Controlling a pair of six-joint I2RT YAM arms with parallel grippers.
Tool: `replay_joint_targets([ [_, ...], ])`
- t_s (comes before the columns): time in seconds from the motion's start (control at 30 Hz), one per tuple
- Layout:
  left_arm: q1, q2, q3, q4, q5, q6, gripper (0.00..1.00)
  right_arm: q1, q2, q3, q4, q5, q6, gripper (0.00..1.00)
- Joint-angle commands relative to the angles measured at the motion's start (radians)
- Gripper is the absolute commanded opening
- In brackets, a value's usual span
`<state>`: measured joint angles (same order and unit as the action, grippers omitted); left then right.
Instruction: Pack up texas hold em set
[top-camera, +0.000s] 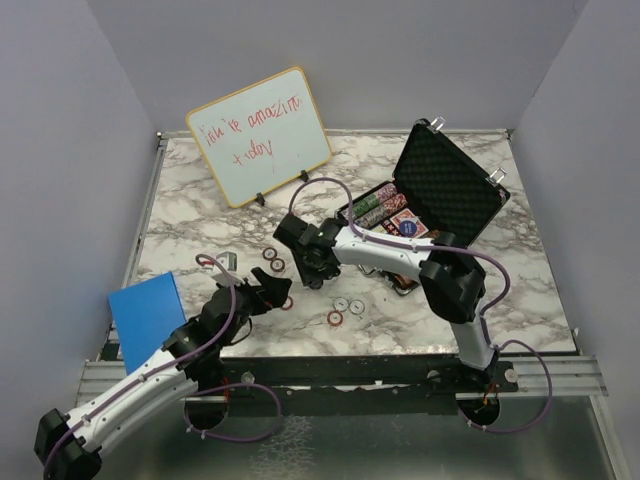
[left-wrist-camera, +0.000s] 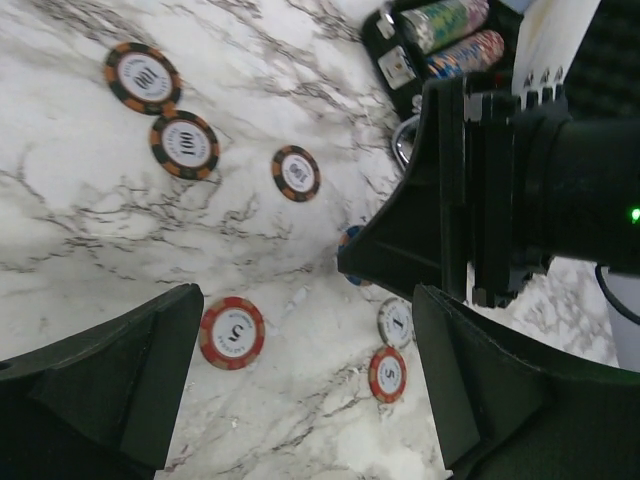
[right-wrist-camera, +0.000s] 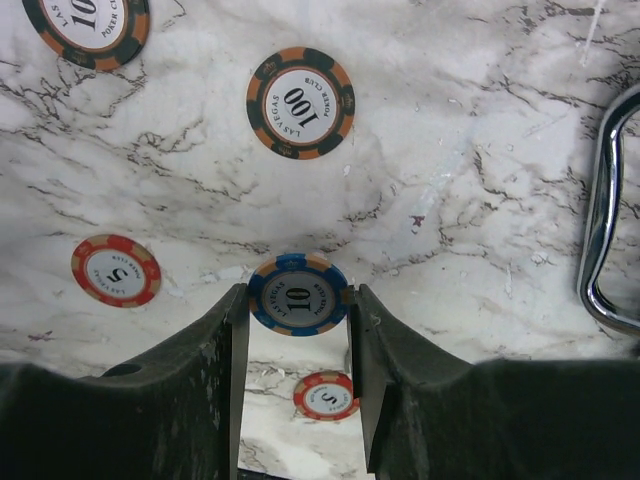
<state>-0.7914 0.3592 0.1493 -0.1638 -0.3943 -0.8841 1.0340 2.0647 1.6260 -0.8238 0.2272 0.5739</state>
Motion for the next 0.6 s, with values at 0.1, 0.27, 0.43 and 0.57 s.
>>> replay_joint_targets([
  [0.1,0.005,0.084,-0.049,0.279,0.242,0.065,0.89,-0.025,-0.104,-0.062,0.072,0.025,0.089,0.41],
  [0.27,0.004,0.251,-0.035,0.419,0.292,0.051,0.87,-0.063,-0.176,-0.112,0.118,0.005,0.158,0.40],
  [0.43,0.005,0.422,0.023,0.535,0.299,0.033,0.86,-0.107,-0.260,-0.168,0.170,-0.027,0.244,0.39],
  [0.57,0.004,0.508,0.064,0.614,0.297,0.019,0.83,-0.142,-0.312,-0.211,0.212,-0.066,0.293,0.39],
])
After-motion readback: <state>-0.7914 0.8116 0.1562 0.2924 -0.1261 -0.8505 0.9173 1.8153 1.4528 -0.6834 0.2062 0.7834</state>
